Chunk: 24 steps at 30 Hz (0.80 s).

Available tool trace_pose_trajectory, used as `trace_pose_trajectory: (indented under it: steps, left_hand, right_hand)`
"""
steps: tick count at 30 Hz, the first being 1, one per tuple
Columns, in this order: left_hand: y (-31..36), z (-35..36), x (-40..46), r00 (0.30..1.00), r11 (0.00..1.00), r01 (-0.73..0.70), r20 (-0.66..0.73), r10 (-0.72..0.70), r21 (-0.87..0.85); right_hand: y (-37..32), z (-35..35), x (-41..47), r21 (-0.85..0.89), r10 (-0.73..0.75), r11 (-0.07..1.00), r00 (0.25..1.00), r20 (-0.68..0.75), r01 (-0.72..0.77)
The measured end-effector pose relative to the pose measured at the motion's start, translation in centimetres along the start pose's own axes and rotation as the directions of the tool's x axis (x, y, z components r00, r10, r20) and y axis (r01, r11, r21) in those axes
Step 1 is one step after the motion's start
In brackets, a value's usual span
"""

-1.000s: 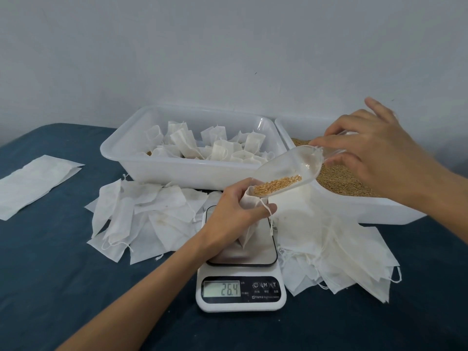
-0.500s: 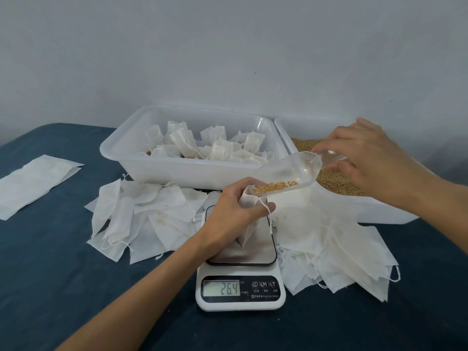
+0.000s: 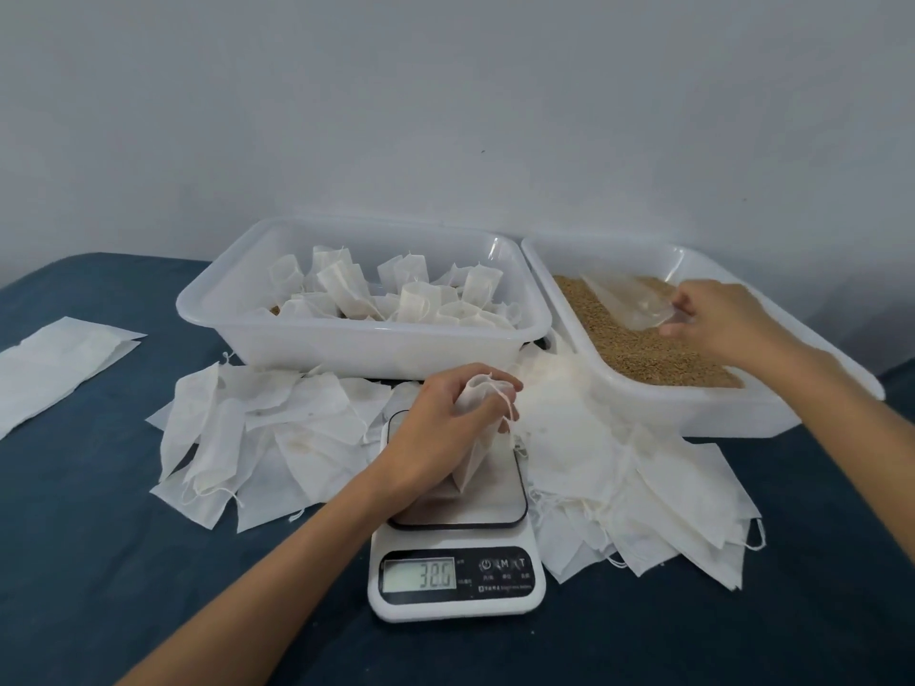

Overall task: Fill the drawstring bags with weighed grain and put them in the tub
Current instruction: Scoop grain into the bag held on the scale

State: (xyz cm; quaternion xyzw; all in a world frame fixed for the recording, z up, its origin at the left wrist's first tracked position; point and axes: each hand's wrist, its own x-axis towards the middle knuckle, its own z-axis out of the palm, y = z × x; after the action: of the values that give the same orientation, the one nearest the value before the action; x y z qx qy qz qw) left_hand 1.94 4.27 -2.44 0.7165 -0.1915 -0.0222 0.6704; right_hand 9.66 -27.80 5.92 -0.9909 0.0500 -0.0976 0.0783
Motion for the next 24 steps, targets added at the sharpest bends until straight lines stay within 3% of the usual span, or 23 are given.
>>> trace_pose_trajectory:
  steps: [5, 12, 14, 15, 17, 19, 21, 24]
  left_hand:
    - [-0.8, 0.1, 0.2, 1.0, 1.0, -0.028, 0.005, 0.028, 0.011]
    - [0.6, 0.1, 0.1, 0.985, 0.987, -0.157, -0.081, 0.154, -0.038]
    - [1.0, -0.2, 0.0, 0.979, 0.987, -0.16, -0.129, 0.155, -0.027]
    - [1.2, -0.3, 0.1, 0.974, 0.986, -0.164, -0.158, 0.159, -0.016]
    - [1.6, -0.6, 0.7, 0.962, 0.983, -0.178, -0.219, 0.164, -0.041]
    - [2.3, -1.3, 1.8, 0.95, 0.978, -0.174, -0.28, 0.136, -0.116]
    - [3.1, -2.6, 3.3, 0.922, 0.985, -0.153, -0.37, 0.114, -0.077]
    - [4.5, -6.0, 6.4, 0.847, 0.993, -0.071, -0.52, 0.112, 0.097]
  right_hand:
    - [-0.6, 2.1, 0.8, -0.148, 0.096, 0.987, 0.977, 0.189, -0.069]
    - [-1.6, 3.1, 0.2, -0.265, 0.087, 0.964, 0.98, 0.18, -0.037]
    - [-2.6, 2.3, -0.7, -0.28, 0.057, 0.96, 0.994, 0.093, -0.029]
    - [-3.3, 1.8, -1.4, -0.25, 0.007, 0.968, 1.0, -0.002, -0.008]
    - [-5.6, 1.0, -3.6, -0.032, -0.129, 0.992, 0.961, -0.244, 0.125]
    - [-8.6, 0.6, -6.7, 0.218, -0.235, 0.916, 0.891, -0.387, 0.337]
    - [-11.3, 1.1, -9.6, 0.381, -0.328, 0.797, 0.866, -0.378, 0.469]
    - [-13.6, 3.2, -11.7, 0.525, -0.365, 0.71, 0.883, -0.296, 0.47]
